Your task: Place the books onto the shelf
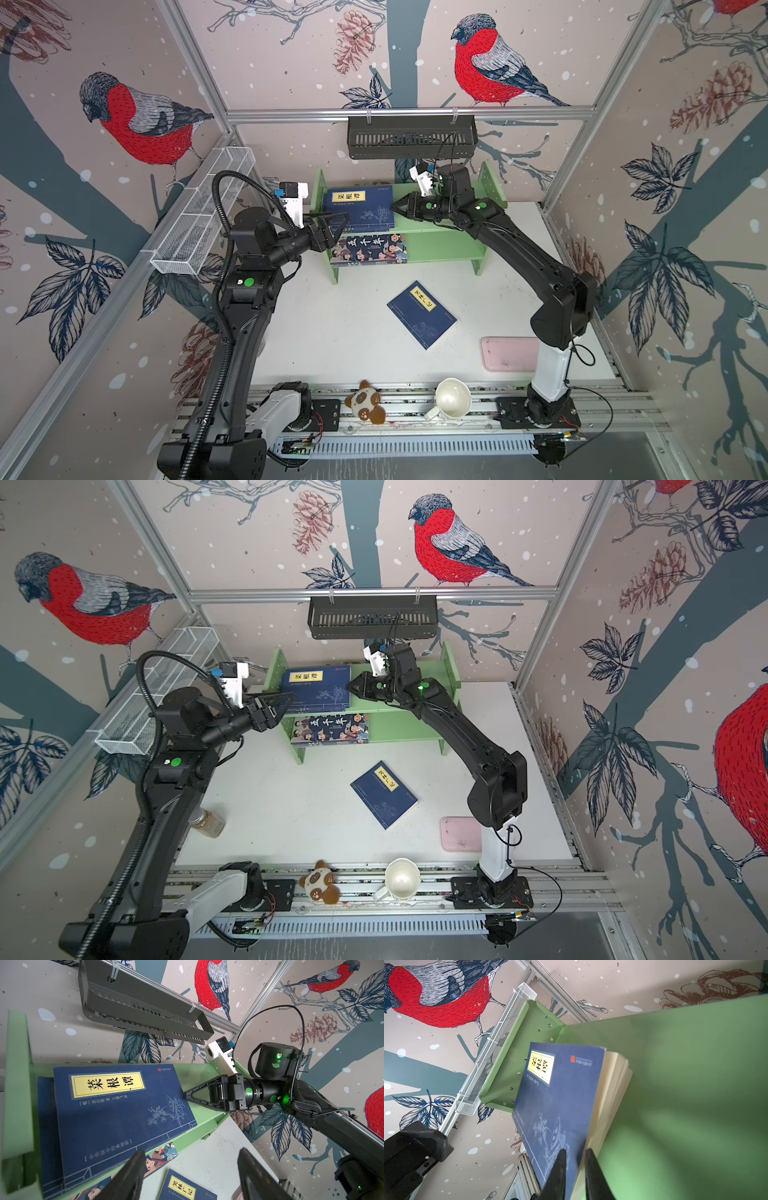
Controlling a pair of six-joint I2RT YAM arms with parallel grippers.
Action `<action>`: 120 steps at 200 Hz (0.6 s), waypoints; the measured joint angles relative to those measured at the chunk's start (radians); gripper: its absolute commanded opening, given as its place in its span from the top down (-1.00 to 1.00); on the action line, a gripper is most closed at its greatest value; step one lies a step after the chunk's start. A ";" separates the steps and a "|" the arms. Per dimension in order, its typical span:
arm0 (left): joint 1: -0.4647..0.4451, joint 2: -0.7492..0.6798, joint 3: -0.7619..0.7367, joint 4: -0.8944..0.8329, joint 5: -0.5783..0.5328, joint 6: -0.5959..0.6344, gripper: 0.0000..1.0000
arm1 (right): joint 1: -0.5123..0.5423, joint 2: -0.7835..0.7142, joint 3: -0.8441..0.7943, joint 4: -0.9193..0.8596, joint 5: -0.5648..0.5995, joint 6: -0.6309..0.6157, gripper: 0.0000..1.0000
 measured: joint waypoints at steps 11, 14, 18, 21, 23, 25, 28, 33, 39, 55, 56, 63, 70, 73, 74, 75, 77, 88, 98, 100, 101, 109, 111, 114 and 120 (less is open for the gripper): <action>0.000 -0.002 -0.001 0.000 0.000 0.000 -0.41 | 0.001 0.007 0.006 -0.002 -0.001 0.000 0.62; 0.000 -0.002 -0.001 0.000 0.000 0.000 -0.41 | 0.001 0.008 0.007 -0.002 -0.001 0.000 0.63; 0.000 -0.002 -0.002 0.000 0.000 0.000 -0.41 | 0.001 0.010 0.008 -0.002 -0.001 0.000 0.63; 0.000 -0.002 -0.002 0.000 0.000 0.000 -0.41 | 0.002 0.011 0.009 -0.002 -0.001 0.000 0.63; 0.000 -0.002 -0.002 0.000 0.000 0.000 -0.41 | 0.002 0.011 0.010 -0.002 -0.001 0.000 0.63; 0.000 -0.002 -0.002 0.000 0.000 0.000 -0.41 | 0.002 0.011 0.010 -0.002 -0.001 0.000 0.63; 0.000 -0.003 -0.002 0.000 0.000 0.000 -0.41 | 0.003 0.011 0.011 -0.003 -0.001 0.000 0.63; 0.000 -0.003 -0.002 0.000 0.000 0.000 -0.41 | 0.003 0.012 0.013 -0.003 -0.001 0.000 0.63; 0.000 -0.003 -0.002 0.000 0.000 0.000 -0.41 | 0.004 0.013 0.015 -0.003 -0.001 0.000 0.63; 0.000 -0.003 -0.002 0.000 0.000 0.000 -0.42 | 0.005 0.014 0.019 -0.004 -0.002 0.000 0.63; 0.000 -0.003 -0.002 0.000 0.000 0.000 -0.42 | 0.005 0.014 0.019 -0.004 -0.002 0.000 0.63; 0.000 -0.003 -0.002 0.000 0.000 0.000 -0.42 | 0.005 0.014 0.020 -0.005 -0.002 0.000 0.63; 0.000 -0.004 -0.002 0.000 0.000 0.001 -0.42 | 0.006 0.015 0.020 -0.006 -0.002 0.000 0.62; 0.000 -0.004 -0.002 0.000 0.000 0.003 -0.42 | 0.006 0.015 0.020 -0.006 -0.002 0.000 0.61; 0.000 -0.004 -0.002 0.000 0.000 0.005 -0.42 | 0.006 0.015 0.020 -0.006 -0.002 0.000 0.60; 0.000 -0.004 -0.002 0.000 0.000 0.006 -0.42 | 0.006 0.015 0.020 -0.006 -0.001 0.001 0.59; 0.000 -0.004 -0.002 0.000 -0.001 0.008 -0.42 | 0.006 0.015 0.020 -0.007 -0.001 0.001 0.58; 0.000 -0.005 0.001 -0.009 -0.011 0.037 -0.41 | 0.008 0.015 0.020 -0.009 0.000 0.001 0.58; 0.000 -0.006 0.013 -0.031 -0.036 0.091 -0.40 | 0.010 0.014 0.020 -0.013 0.003 0.001 0.57; 0.000 -0.006 0.016 -0.036 -0.043 0.105 -0.40 | 0.010 0.013 0.019 -0.014 0.003 0.001 0.56; 0.000 -0.006 0.017 -0.038 -0.046 0.110 -0.40 | 0.010 0.013 0.019 -0.014 0.004 0.001 0.56; 0.000 -0.009 0.030 -0.061 -0.086 0.173 -0.40 | 0.011 0.007 0.013 -0.016 0.007 0.001 0.55; 0.000 -0.009 0.032 -0.064 -0.097 0.185 -0.40 | 0.011 0.005 0.011 -0.018 0.007 0.001 0.55; 0.000 -0.012 0.035 -0.072 -0.116 0.211 -0.40 | 0.011 0.001 0.009 -0.021 0.009 0.002 0.55; 0.000 -0.017 0.039 -0.085 -0.155 0.254 -0.41 | 0.011 -0.005 0.005 -0.023 0.010 0.003 0.55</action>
